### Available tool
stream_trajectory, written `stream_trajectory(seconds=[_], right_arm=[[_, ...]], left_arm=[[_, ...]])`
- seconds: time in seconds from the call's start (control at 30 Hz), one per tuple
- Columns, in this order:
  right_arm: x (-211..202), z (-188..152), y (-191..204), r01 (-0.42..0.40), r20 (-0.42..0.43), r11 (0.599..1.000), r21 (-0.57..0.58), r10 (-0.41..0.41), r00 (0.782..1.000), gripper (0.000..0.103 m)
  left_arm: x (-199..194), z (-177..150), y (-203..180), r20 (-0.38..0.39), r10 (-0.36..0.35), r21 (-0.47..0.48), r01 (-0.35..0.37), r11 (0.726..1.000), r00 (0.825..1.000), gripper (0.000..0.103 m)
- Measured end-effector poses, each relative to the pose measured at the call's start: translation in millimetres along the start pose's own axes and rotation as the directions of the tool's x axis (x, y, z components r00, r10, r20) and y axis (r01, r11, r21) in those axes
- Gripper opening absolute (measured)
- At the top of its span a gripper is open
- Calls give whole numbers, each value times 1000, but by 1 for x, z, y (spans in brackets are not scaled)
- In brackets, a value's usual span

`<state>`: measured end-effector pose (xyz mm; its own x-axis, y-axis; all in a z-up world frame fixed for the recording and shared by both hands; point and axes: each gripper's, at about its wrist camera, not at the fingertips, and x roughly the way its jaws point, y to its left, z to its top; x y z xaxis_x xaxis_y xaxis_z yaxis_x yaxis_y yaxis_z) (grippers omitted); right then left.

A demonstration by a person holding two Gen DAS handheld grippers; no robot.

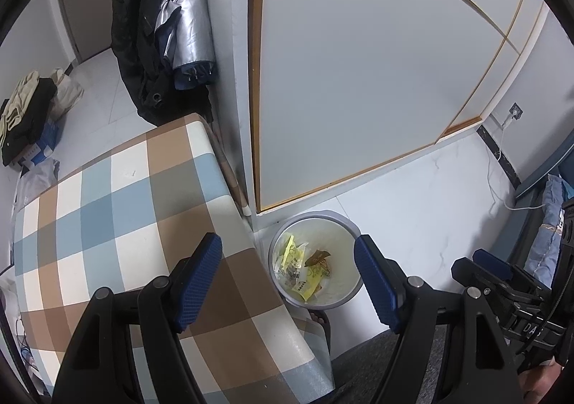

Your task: Collect trash

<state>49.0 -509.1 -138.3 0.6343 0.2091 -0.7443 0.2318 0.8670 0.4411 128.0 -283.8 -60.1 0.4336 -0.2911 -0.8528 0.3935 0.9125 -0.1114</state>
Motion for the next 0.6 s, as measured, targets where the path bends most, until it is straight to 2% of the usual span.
stream_trajectory(seconds=[0.3, 0.6], right_arm=[[1, 0, -2, -1, 0, 1000, 15, 1, 1000, 93], [2, -2, -2, 3, 2, 1000, 18, -3, 1000, 93]], left_arm=[[4, -2, 6, -12, 24, -21, -24, 1000, 1000, 73], [4, -3, 4, -19, 3, -16, -3, 1000, 1000, 73]])
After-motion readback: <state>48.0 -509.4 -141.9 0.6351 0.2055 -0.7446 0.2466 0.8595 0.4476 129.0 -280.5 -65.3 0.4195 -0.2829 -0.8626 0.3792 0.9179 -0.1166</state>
